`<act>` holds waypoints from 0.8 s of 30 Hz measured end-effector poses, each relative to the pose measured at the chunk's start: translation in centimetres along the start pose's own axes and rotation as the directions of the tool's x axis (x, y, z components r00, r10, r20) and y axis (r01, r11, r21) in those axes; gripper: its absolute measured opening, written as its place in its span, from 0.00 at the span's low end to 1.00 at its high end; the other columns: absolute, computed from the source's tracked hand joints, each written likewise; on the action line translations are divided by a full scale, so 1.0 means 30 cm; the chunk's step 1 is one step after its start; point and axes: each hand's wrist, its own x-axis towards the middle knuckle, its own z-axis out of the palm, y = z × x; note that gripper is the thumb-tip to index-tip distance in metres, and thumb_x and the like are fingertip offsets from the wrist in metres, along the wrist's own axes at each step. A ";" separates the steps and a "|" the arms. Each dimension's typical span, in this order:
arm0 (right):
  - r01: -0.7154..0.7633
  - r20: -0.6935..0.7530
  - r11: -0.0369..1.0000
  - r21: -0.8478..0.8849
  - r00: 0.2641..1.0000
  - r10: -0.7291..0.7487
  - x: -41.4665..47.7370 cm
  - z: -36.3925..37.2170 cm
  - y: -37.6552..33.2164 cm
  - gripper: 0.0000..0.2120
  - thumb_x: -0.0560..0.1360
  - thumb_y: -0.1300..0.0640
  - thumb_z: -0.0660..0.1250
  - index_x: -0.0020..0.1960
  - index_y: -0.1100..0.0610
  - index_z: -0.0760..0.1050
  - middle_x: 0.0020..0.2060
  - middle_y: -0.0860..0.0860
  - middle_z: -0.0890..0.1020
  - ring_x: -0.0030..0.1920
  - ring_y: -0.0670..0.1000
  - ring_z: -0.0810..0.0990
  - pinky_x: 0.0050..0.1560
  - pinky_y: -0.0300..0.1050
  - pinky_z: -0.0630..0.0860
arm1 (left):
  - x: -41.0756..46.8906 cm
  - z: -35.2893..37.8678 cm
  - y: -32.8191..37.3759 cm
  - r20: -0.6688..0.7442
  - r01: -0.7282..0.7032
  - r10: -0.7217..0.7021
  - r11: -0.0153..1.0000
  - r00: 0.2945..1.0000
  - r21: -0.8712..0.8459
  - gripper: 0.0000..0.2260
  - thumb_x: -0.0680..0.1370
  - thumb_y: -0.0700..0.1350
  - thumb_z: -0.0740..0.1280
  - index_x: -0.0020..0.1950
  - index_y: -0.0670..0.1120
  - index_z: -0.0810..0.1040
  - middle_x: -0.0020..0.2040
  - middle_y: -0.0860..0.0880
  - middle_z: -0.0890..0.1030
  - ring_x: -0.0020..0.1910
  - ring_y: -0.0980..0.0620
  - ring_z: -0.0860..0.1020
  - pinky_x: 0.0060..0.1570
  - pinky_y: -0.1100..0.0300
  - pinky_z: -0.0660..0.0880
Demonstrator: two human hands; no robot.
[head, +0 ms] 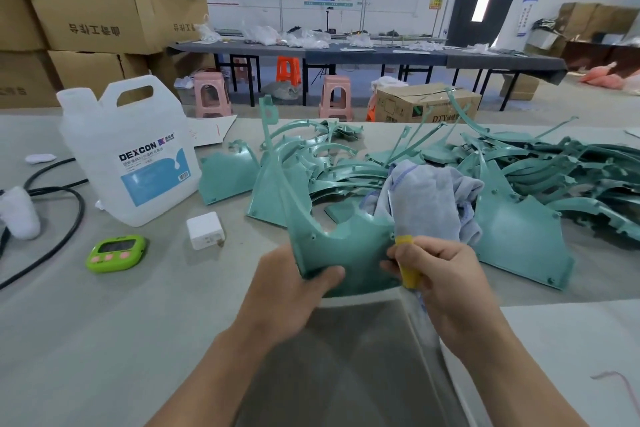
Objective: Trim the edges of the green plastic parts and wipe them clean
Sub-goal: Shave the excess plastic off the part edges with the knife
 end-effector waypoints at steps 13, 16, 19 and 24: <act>0.239 -0.004 0.908 -0.343 0.967 -0.256 -0.024 0.069 0.034 0.12 0.78 0.56 0.66 0.36 0.54 0.77 0.22 0.49 0.73 0.25 0.48 0.66 0.26 0.40 0.64 | -0.015 0.006 -0.017 -0.299 -0.178 0.344 0.867 0.890 0.466 0.04 0.75 0.50 0.71 0.46 0.54 0.85 0.34 0.56 0.82 0.31 0.54 0.75 0.31 0.69 0.60; 0.155 -0.041 0.862 -0.482 0.979 -0.199 0.000 0.034 0.057 0.13 0.79 0.59 0.68 0.36 0.56 0.76 0.22 0.46 0.69 0.24 0.46 0.63 0.25 0.37 0.59 | -0.010 0.006 -0.020 -0.253 -0.188 0.318 0.883 0.914 0.430 0.06 0.74 0.45 0.75 0.49 0.54 0.87 0.43 0.57 0.86 0.44 0.55 0.79 0.40 0.70 0.66; 0.121 -0.093 0.808 -0.576 0.973 -0.212 0.023 0.002 0.056 0.12 0.75 0.56 0.69 0.38 0.63 0.74 0.23 0.47 0.67 0.26 0.47 0.62 0.29 0.45 0.60 | -0.005 0.000 -0.020 -0.247 -0.133 0.260 0.890 0.934 0.437 0.10 0.70 0.42 0.80 0.47 0.54 0.87 0.41 0.56 0.86 0.38 0.56 0.80 0.38 0.68 0.67; 0.074 0.006 0.949 -0.306 0.997 -0.076 0.010 0.030 0.044 0.10 0.76 0.58 0.68 0.36 0.59 0.78 0.22 0.47 0.66 0.25 0.47 0.61 0.27 0.39 0.57 | -0.008 -0.013 -0.018 -0.179 -0.138 0.230 0.899 0.957 0.416 0.12 0.70 0.40 0.80 0.49 0.53 0.88 0.46 0.57 0.87 0.43 0.54 0.84 0.45 0.66 0.74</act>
